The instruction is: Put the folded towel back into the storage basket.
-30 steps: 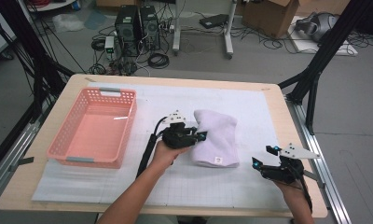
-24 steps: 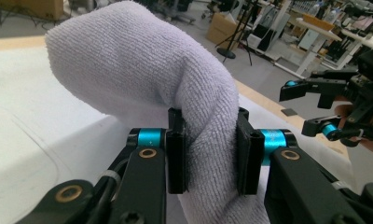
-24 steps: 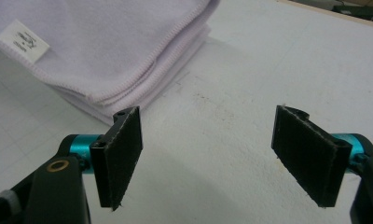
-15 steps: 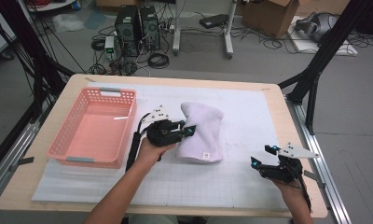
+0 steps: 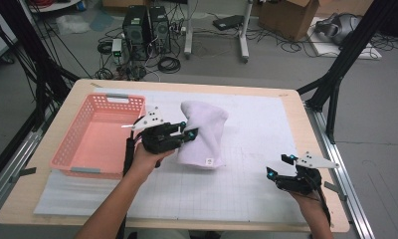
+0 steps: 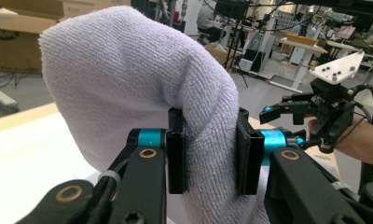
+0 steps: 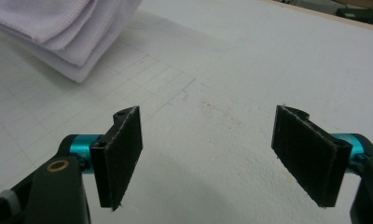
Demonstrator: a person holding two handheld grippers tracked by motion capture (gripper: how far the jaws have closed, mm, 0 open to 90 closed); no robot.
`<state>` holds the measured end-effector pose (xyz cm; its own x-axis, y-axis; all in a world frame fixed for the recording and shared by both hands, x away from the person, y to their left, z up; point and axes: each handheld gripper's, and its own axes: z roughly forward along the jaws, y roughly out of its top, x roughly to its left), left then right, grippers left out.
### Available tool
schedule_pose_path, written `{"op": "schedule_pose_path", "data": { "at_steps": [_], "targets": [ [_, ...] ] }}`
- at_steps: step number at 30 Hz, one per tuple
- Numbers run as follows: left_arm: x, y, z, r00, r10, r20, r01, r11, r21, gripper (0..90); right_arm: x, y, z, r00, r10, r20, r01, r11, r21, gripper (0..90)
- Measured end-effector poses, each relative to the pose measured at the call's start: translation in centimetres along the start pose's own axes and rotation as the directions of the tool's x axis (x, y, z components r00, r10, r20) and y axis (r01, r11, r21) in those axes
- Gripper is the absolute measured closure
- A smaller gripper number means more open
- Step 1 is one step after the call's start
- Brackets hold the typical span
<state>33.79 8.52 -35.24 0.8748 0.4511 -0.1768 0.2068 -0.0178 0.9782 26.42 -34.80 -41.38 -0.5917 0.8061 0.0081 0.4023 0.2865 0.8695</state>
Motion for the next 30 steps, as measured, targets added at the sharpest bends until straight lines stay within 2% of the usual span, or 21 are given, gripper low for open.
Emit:
{"op": "schedule_pose_path", "data": {
  "at_steps": [3, 13, 21, 30],
  "targets": [
    [0.1, 0.7, -1.0, 0.9999, 0.014, 0.003, -0.014, 0.9998, -0.015, 70.7, 0.1, 0.1, 0.0, 1.0, -0.003, -0.001, 0.003, 1.0, -0.001, 23.5],
    [0.5, 2.0, -2.9, 0.9995, 0.024, 0.018, -0.023, 0.9986, -0.047, 70.7, 0.1, 0.1, 0.0, 1.0, -0.006, -0.001, 0.006, 1.0, 0.0, 23.5],
    [1.1, 2.7, -4.5, 0.9994, 0.034, -0.004, -0.035, 0.9979, -0.055, 70.6, 0.1, 0.1, -0.1, 1.0, 0.001, 0.002, -0.001, 1.0, 0.001, 23.5],
    [2.0, 4.0, -7.4, 0.9986, 0.046, -0.025, -0.048, 0.9962, -0.073, 70.7, 0.0, 0.0, -0.1, 1.0, 0.003, 0.008, -0.003, 1.0, 0.001, 23.5]
  ]
}}
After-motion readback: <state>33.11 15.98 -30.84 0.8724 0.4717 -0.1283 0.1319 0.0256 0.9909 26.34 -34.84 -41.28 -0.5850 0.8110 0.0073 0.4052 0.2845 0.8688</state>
